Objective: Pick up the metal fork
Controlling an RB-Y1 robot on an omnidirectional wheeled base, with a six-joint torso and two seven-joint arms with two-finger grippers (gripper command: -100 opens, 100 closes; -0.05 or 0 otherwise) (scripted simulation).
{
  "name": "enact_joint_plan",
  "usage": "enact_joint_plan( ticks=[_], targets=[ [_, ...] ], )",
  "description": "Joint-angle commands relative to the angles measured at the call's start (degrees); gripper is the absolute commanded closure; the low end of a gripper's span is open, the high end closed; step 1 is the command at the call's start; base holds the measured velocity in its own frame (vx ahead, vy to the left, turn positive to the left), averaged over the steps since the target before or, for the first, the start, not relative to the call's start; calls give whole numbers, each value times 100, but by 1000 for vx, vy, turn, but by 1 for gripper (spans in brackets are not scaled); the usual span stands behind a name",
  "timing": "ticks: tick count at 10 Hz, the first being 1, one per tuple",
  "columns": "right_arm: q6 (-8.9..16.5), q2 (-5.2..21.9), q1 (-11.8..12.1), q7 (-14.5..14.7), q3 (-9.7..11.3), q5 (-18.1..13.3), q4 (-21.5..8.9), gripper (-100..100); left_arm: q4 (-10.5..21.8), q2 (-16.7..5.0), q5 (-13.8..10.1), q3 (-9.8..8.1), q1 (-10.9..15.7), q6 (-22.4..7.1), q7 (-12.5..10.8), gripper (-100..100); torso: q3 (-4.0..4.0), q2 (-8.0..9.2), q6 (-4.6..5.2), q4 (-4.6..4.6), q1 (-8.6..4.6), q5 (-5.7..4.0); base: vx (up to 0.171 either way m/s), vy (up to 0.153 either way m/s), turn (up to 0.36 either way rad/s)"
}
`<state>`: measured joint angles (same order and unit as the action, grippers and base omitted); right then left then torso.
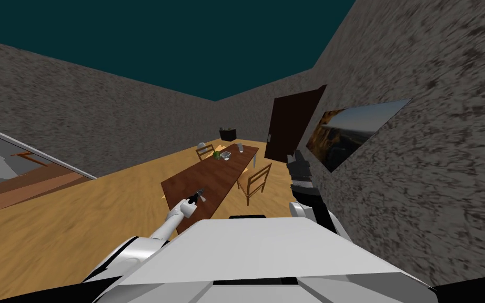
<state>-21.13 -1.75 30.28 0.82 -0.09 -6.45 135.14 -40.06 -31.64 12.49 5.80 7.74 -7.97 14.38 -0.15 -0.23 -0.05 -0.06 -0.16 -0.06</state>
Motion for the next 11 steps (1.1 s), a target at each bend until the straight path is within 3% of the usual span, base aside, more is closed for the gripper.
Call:
enact_joint_plan(
  ticks=[1, 2, 3, 4, 5, 10, 11],
  targets=[
    [0, 0, 0, 0, 0, 0, 0, 0, 239, -102, 51, 123, 15, 286, -145, -100, 0, 0, 0, 0, 0, 0, 85, -62, 101],
    [0, 0, 0, 0, 0, 0, 0, 0, 473, -183, 109, 219, 38, 467, -269, -100, 1, 1, -2, 0, -3, 0, 111, -67, 165],
    [0, 0, 1, 0, 0, 0, 0, 0, 473, -183, 109, 219, 38, 605, -269, -100, -3, -5, -3, -1, -4, -1, 100, -56, 54],
    [0, 0, 0, 0, 0, 0, 0, 0, 707, -265, 167, 316, 61, 796, -394, -100, -2, -4, 1, -1, -2, 0, 99, -75, 67],
    [0, 0, 0, 0, 0, 0, 0, 0, 707, -265, 167, 316, 61, 883, -394, -100, -2, -4, -1, -1, -7, -1, 73, -48, 56],
    [0, 0, 0, 0, 0, 0, 0, 0, 1398, -509, 342, 606, 131, 1611, -766, -100, 2, 3, 1, 1, 0, 0, 82, -52, 81],
    [0, 0, 0, 0, 0, 0, 0, 0, 1346, -509, 342, 606, 131, 1675, -766, -100, 2, 4, -2, 1, -1, 0, 68, -53, 55]
  ],
)
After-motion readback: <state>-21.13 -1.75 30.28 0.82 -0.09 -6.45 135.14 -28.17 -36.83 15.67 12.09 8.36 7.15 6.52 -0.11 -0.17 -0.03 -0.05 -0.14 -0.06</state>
